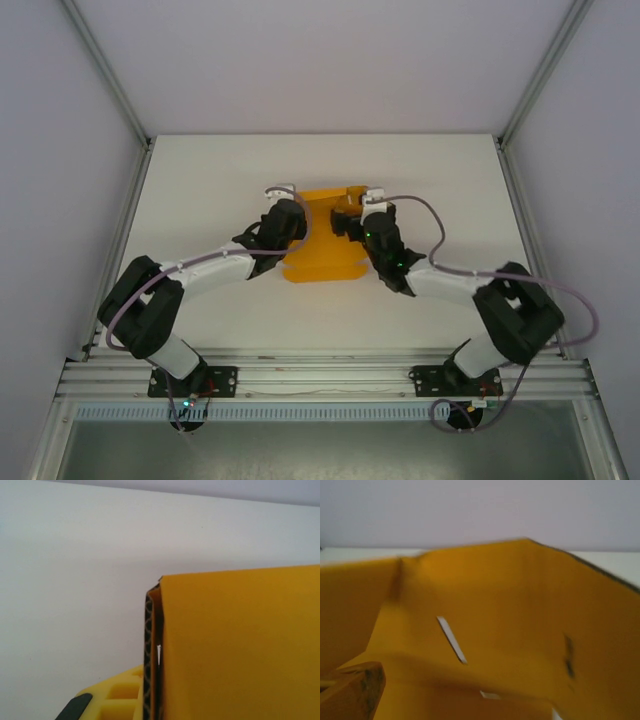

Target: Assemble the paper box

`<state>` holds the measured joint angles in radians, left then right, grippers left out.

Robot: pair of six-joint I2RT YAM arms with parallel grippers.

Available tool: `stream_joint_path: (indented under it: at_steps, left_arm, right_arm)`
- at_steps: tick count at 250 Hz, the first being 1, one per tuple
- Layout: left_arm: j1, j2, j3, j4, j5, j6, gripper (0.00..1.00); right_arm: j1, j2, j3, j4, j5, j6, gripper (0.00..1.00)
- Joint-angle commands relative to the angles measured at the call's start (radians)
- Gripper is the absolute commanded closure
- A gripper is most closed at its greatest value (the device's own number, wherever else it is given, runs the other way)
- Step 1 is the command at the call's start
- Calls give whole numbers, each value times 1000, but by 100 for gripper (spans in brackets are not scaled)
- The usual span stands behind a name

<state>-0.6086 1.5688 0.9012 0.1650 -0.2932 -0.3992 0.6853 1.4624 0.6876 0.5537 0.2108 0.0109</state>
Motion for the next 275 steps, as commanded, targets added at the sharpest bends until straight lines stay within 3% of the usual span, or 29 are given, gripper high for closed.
stream_joint_path:
  at_steps: [1,62,95,121,181,227,275]
  left_arm:
    - [7,25,8,13,-88,22,100]
    - [9,11,2,34,-82,28,100]
    - [9,-22,-11,39,-65,1,100]
    - [9,-46,-7,23,-32,-15,100]
    - [9,-52,33,-66,-67,-1,100]
    - [10,-74,23,-58,-21,5,100]
    - [9,-89,29,-73,0,-20,100]
  right_arm:
    - [-8,-139,-38,-208,-15,20,0]
    - [-64,-338,-72,-367,14,125,0]
    - [-232,-355,-80,-439,-227,273,0]
    - [-255,-336,-81,-442,-332,258,0]
    - [-254,-260,-14,-477,-339,222,0]
    - [-262,-220,0,-532,-222,196,0]
    - [-266,-159,-7,-445,-296,163,0]
